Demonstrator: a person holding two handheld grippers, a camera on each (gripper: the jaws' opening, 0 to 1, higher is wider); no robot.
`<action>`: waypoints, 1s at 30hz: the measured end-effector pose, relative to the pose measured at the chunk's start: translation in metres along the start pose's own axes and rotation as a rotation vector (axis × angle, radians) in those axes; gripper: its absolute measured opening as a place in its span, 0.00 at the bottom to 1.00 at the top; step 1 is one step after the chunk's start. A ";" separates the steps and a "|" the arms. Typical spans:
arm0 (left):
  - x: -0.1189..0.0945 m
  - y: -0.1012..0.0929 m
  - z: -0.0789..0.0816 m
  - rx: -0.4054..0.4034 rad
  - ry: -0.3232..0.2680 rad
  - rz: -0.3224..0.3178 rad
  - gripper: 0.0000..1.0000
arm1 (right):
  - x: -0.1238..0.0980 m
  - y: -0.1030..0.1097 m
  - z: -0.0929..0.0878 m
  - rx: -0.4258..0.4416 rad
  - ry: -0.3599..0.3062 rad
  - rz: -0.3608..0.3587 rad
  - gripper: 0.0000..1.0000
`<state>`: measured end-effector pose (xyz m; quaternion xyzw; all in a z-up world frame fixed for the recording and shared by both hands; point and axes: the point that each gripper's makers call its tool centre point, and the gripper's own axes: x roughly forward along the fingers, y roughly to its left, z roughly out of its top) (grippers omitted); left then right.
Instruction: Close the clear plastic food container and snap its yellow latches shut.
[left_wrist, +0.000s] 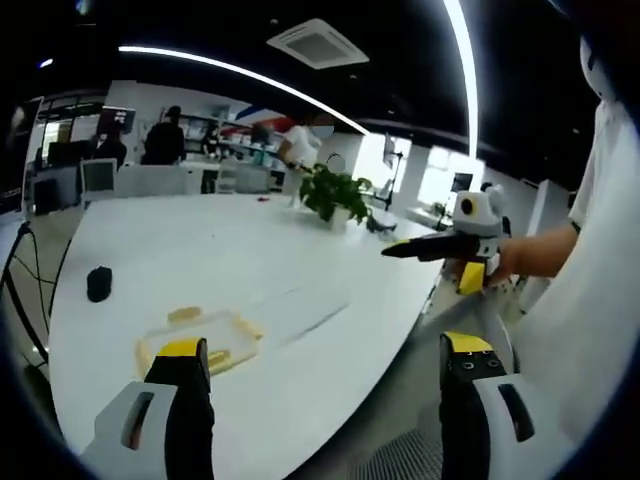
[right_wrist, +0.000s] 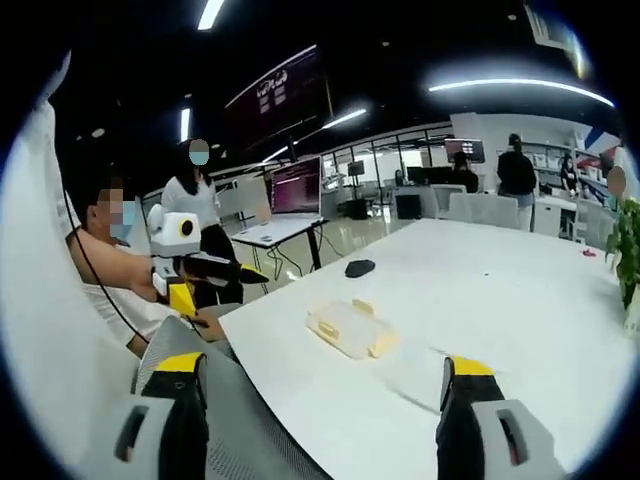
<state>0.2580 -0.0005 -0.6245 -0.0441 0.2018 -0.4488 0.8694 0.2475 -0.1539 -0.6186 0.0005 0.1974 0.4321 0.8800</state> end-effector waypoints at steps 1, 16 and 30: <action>-0.001 0.002 0.003 0.002 -0.009 -0.002 0.95 | 0.002 -0.001 0.001 0.001 0.004 0.001 0.97; -0.006 0.026 0.010 0.099 0.051 0.001 0.96 | 0.026 0.005 0.007 -0.074 0.055 0.049 0.99; -0.009 0.045 0.013 0.169 0.104 -0.018 0.96 | 0.049 -0.003 0.031 -0.126 0.062 0.073 0.98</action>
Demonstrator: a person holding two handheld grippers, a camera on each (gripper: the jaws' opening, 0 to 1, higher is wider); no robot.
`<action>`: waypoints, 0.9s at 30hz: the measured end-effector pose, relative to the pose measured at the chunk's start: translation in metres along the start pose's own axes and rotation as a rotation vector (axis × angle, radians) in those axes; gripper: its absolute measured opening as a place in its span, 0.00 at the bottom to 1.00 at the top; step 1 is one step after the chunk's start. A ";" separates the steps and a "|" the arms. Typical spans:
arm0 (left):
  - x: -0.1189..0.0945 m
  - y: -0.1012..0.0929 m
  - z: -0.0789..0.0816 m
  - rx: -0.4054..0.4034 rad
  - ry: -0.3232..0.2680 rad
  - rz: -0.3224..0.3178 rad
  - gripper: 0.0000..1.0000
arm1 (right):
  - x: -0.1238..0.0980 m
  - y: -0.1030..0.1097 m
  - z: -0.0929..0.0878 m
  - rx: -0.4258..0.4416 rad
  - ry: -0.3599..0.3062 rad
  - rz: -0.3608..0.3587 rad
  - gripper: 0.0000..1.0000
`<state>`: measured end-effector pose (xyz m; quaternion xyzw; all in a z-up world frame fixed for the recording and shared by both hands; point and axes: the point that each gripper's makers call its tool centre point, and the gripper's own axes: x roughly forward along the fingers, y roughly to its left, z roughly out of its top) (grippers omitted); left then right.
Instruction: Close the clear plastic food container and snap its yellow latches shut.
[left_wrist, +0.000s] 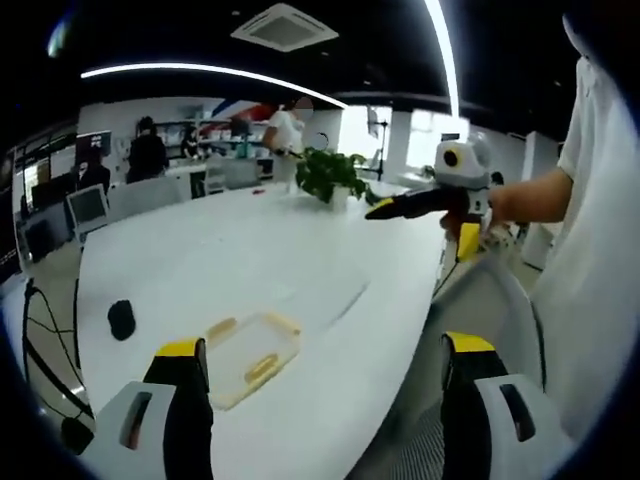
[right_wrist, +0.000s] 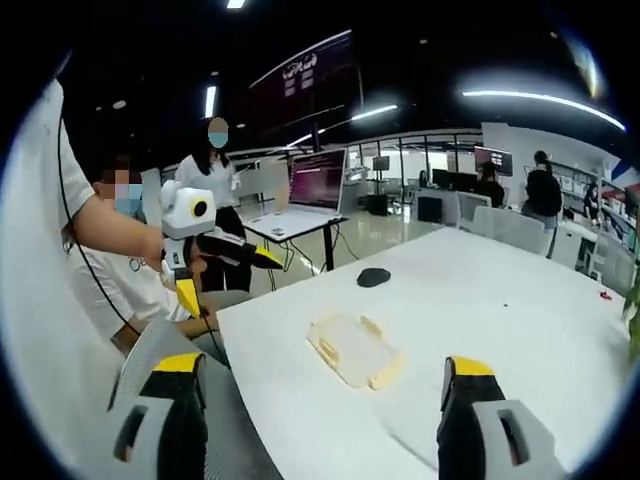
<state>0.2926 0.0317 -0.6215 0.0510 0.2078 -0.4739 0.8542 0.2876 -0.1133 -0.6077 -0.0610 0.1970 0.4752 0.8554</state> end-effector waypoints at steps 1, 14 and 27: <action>0.000 0.002 0.000 0.002 0.003 -0.002 0.96 | 0.002 -0.001 0.000 -0.002 0.007 0.001 0.98; 0.003 0.018 -0.003 0.082 0.090 -0.077 0.97 | 0.024 -0.010 0.001 -0.027 0.049 0.025 0.98; 0.013 0.036 0.005 0.106 0.097 -0.110 0.94 | 0.038 -0.023 -0.002 -0.083 0.095 0.047 0.96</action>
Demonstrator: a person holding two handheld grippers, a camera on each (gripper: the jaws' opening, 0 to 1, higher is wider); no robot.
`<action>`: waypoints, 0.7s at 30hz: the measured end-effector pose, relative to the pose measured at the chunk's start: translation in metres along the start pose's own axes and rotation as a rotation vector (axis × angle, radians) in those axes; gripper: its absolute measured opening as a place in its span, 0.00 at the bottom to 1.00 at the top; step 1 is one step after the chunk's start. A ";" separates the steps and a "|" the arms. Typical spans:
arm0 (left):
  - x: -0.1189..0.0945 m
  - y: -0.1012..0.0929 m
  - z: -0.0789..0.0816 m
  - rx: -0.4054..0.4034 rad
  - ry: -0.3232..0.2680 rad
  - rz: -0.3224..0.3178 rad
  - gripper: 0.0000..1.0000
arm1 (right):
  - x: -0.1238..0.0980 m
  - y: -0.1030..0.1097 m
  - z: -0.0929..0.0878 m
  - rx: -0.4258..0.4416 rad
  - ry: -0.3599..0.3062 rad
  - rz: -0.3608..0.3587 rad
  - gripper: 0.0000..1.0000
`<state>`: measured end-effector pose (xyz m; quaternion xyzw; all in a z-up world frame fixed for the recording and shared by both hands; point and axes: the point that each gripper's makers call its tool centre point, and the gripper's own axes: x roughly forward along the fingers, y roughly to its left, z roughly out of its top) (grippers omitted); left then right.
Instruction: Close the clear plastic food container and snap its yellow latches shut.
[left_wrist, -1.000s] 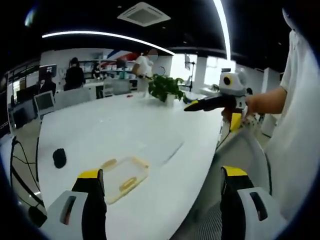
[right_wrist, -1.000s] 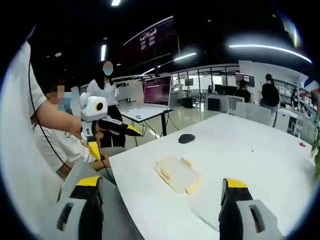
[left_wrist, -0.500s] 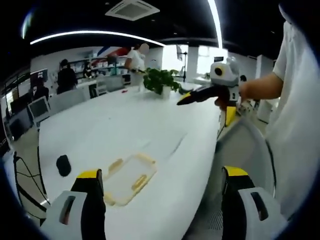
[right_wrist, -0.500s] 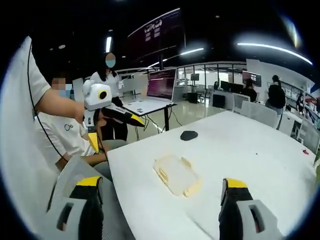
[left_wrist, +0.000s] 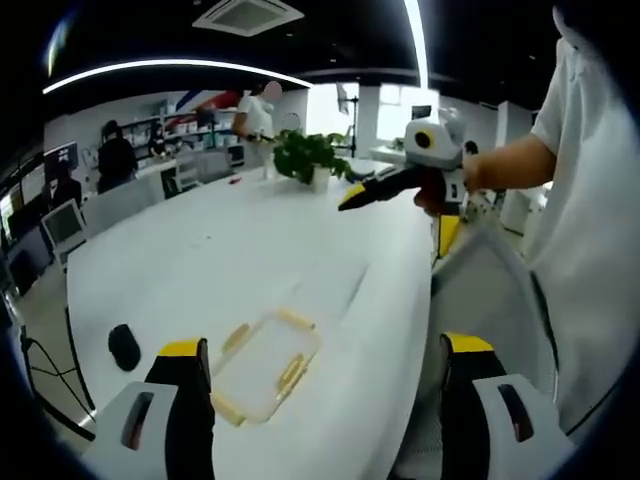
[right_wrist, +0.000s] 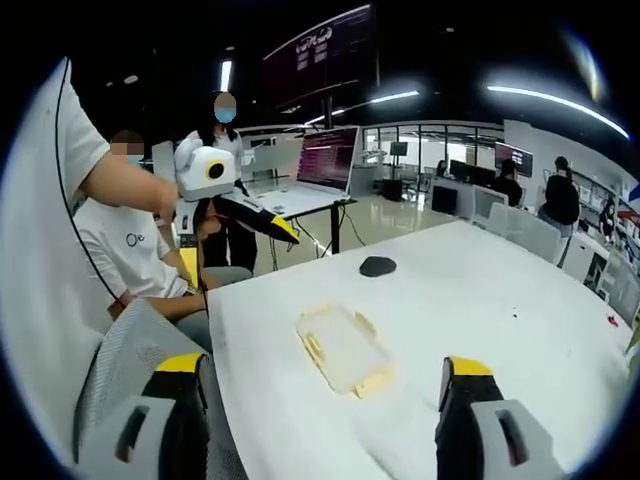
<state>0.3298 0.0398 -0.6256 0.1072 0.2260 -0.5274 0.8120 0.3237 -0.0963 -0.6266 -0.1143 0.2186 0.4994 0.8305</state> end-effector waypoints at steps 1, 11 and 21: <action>0.000 0.003 -0.001 0.007 0.007 0.001 0.94 | 0.001 -0.001 -0.001 -0.014 0.012 0.003 0.96; -0.001 0.022 -0.008 0.031 0.053 -0.019 0.94 | 0.012 -0.010 -0.004 -0.053 0.049 0.025 0.93; 0.003 0.034 -0.024 0.087 0.125 -0.057 0.94 | 0.026 -0.014 -0.010 -0.092 0.099 0.069 0.91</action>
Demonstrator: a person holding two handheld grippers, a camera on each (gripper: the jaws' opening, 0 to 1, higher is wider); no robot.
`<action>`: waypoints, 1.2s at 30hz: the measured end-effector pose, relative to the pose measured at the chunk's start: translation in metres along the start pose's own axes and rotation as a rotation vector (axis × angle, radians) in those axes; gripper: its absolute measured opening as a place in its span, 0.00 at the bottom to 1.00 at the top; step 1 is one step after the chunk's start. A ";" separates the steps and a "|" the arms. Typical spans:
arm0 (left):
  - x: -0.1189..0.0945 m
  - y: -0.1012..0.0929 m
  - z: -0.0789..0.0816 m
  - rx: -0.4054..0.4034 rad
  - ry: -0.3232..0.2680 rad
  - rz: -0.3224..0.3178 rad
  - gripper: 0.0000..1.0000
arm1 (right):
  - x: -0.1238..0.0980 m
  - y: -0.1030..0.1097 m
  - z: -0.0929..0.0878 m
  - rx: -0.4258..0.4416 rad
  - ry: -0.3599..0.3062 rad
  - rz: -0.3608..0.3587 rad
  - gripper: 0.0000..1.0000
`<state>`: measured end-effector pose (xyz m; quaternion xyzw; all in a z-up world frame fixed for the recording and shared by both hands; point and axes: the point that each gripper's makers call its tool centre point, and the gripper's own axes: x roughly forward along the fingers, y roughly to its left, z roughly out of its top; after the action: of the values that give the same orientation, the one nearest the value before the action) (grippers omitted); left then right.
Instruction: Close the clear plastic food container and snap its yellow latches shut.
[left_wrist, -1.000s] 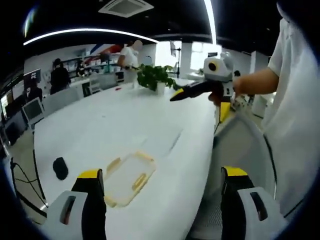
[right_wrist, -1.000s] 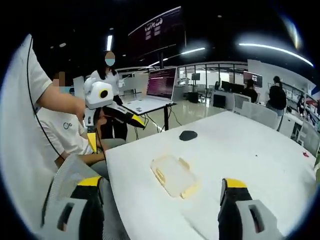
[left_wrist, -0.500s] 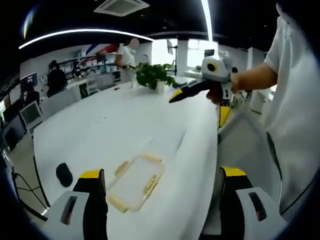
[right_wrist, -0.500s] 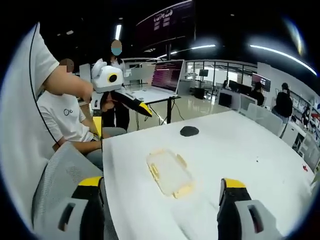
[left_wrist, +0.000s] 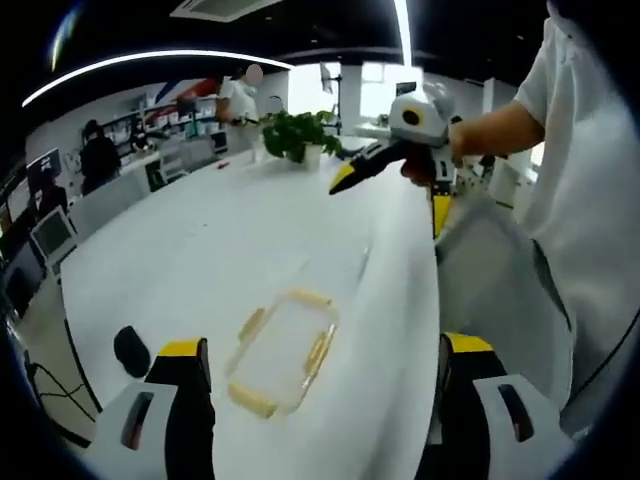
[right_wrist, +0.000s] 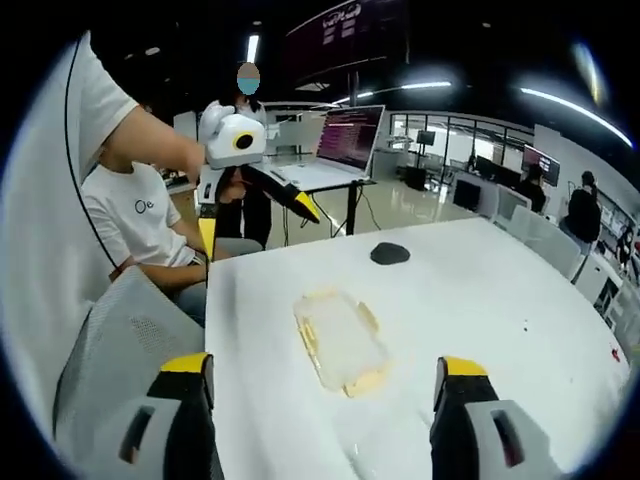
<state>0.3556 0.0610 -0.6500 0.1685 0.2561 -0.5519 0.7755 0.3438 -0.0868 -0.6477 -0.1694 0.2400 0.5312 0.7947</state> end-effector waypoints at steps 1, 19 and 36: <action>0.000 0.001 -0.001 0.004 0.003 -0.003 0.94 | 0.001 -0.001 0.000 -0.002 0.003 0.001 0.91; 0.010 0.022 -0.022 0.076 0.085 -0.069 0.87 | 0.023 -0.018 0.001 -0.056 0.036 0.029 0.84; 0.023 0.030 -0.045 0.177 0.189 -0.122 0.84 | 0.049 -0.025 -0.014 -0.105 0.100 0.085 0.82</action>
<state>0.3806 0.0778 -0.7005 0.2717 0.2878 -0.6000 0.6952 0.3794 -0.0662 -0.6862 -0.2267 0.2581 0.5673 0.7484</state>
